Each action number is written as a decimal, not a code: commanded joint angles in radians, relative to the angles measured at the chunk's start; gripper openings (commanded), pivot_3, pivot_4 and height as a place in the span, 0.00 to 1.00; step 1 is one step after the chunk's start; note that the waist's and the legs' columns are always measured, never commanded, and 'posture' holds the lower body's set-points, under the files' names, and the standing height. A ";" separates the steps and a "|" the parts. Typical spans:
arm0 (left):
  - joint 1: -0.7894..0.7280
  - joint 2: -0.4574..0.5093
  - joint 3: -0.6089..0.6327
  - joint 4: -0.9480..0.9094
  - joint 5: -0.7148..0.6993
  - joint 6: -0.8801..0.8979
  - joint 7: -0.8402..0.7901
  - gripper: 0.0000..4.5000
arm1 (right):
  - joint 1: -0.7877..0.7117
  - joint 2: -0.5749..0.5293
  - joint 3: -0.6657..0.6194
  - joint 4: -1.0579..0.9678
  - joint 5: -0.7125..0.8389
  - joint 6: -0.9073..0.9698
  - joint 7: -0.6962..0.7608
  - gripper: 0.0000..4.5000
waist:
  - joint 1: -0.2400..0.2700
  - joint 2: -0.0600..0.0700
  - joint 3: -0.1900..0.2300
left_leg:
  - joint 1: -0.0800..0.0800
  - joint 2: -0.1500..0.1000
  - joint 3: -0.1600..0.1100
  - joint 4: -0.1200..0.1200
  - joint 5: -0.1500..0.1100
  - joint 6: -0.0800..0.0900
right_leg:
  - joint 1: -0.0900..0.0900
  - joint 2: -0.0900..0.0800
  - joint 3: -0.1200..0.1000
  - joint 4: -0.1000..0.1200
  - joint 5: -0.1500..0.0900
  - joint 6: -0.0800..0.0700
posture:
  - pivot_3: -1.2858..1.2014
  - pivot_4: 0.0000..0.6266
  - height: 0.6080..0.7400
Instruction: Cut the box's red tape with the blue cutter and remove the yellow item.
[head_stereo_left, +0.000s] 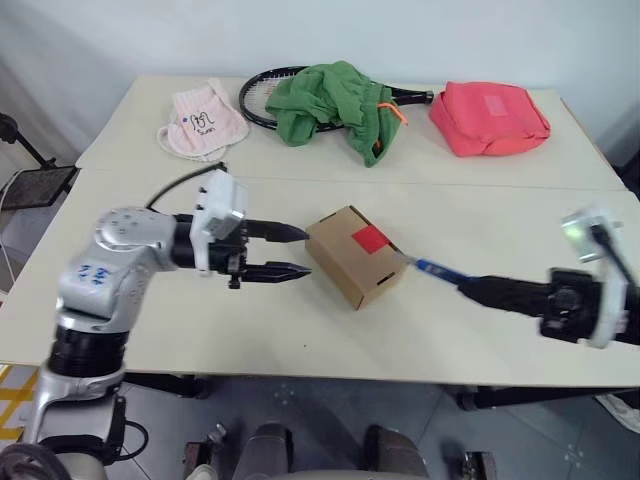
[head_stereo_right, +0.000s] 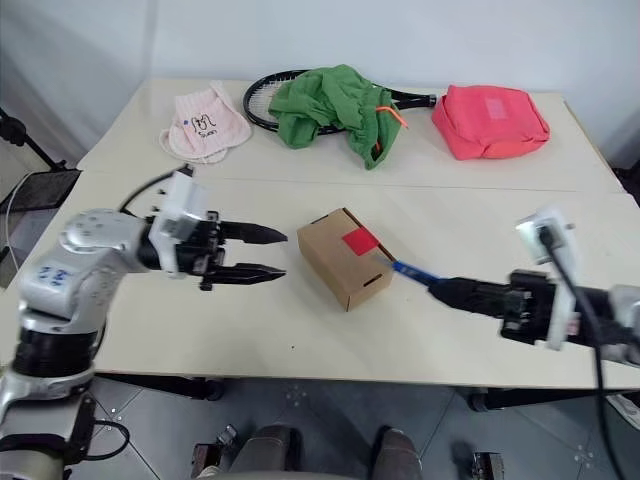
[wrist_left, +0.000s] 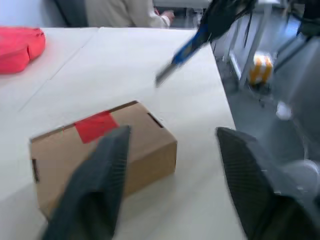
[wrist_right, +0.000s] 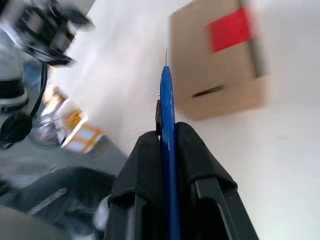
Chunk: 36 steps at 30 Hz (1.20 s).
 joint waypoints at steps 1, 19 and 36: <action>-0.062 -0.067 -0.014 0.131 0.062 -0.089 0.069 0.32 | 0.102 -0.002 -0.160 -0.028 0.018 0.003 -0.023 0.02 | -0.001 0.000 0.000 | 0.000 0.000 0.000 0.000 0.000 0.000 | 0.000 0.000 0.000 0.000 0.000 0.000 | 0.52 0.24 1.00; -0.149 -0.235 -0.102 0.301 0.276 -0.153 0.342 0.00 | -0.690 0.130 0.602 0.001 -0.494 -0.006 -0.127 0.02 | -0.036 0.000 0.000 | 0.000 0.000 0.001 0.000 0.000 0.000 | -0.002 0.000 0.002 -0.001 0.002 0.001 | 0.52 0.24 1.00; -0.139 -0.257 -0.142 0.283 0.332 -0.072 0.384 0.00 | -1.101 0.494 0.731 0.265 -0.824 0.356 -0.194 0.02 | -0.035 0.000 0.000 | -0.002 0.000 0.002 -0.001 0.000 0.000 | -0.004 -0.001 -0.001 0.001 0.002 0.002 | 0.52 0.24 1.00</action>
